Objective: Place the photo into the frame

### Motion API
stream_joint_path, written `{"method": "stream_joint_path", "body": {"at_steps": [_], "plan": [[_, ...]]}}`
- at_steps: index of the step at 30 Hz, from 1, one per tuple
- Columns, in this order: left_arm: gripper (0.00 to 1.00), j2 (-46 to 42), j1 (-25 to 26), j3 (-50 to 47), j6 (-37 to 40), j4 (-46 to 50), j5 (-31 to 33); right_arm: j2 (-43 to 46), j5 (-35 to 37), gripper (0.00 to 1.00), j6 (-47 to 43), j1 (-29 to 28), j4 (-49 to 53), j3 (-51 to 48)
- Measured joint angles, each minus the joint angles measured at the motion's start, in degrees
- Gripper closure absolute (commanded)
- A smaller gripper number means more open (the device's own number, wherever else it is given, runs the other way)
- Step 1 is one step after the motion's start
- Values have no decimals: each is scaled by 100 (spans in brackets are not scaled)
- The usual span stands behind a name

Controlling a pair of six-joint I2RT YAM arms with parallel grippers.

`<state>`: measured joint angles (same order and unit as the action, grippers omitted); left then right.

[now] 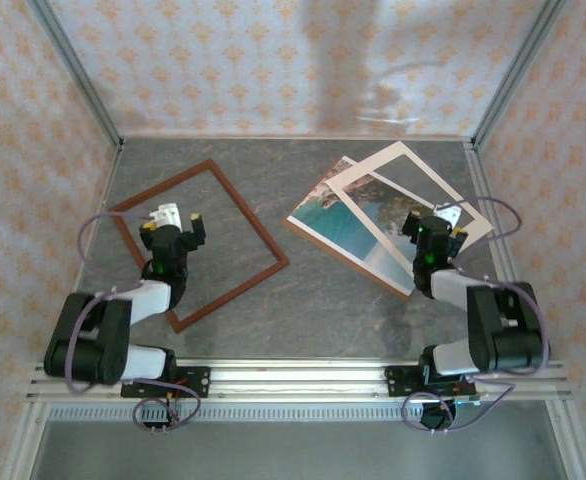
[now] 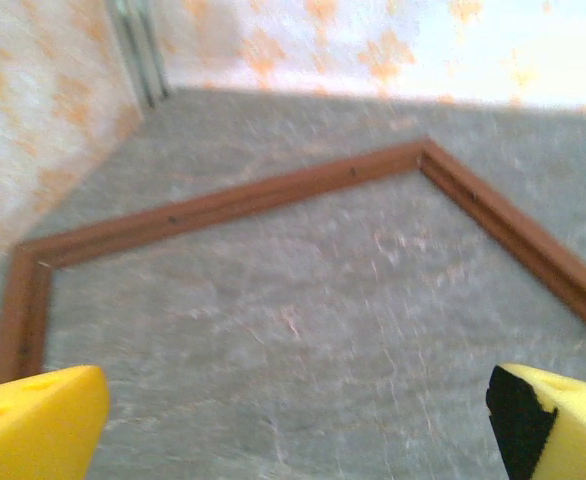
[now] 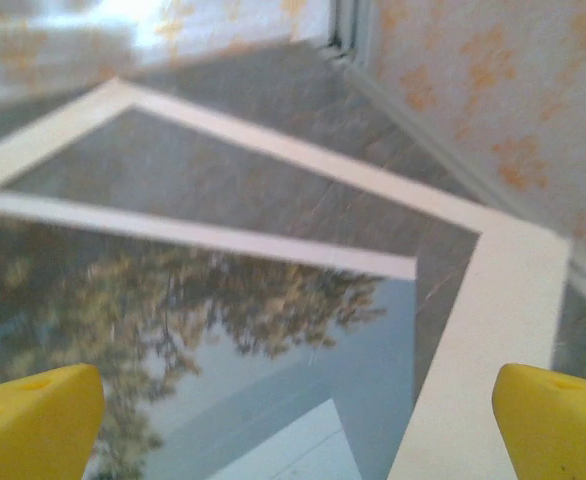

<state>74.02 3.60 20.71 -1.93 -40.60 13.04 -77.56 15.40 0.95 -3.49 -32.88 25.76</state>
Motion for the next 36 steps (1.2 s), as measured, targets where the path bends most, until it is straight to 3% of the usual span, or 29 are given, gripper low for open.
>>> {"method": "stream_joint_path", "body": {"at_steps": [5, 7, 10, 12, 16, 20, 29, 36], "plan": [[0, -1152, -2, 800, -883, 1648, 264, 1327, 212, 1, 826, 0, 1364, 809], [1, -1325, 0, 1204, -1346, 2433, 223, 1639, -17, 8, 1137, -4, 1829, 1128], [1, -1340, -4, 1746, -1958, 3475, -304, 1749, -625, 10, 1537, -260, 2437, 1547], [1, -1169, 133, 2017, -2256, 3956, -680, 1526, -844, 9, 1615, -787, 2879, 1834], [5, -76, 1012, 2861, -2524, 4905, -977, 798, -1213, 9, 1593, -1827, 3722, 2378], [16, 1368, 1646, 3912, -2505, 5567, -1156, 378, -1491, 8, 1600, -2022, 4240, 2599], [27, 3792, 1768, 5825, -2188, 6537, -1084, 315, -1565, 7, 1626, -2022, 4664, 2603], [37, 4507, 1768, 6404, -2013, 6948, -1064, 256, -1565, 6, 1668, -2022, 4708, 2603]]}}
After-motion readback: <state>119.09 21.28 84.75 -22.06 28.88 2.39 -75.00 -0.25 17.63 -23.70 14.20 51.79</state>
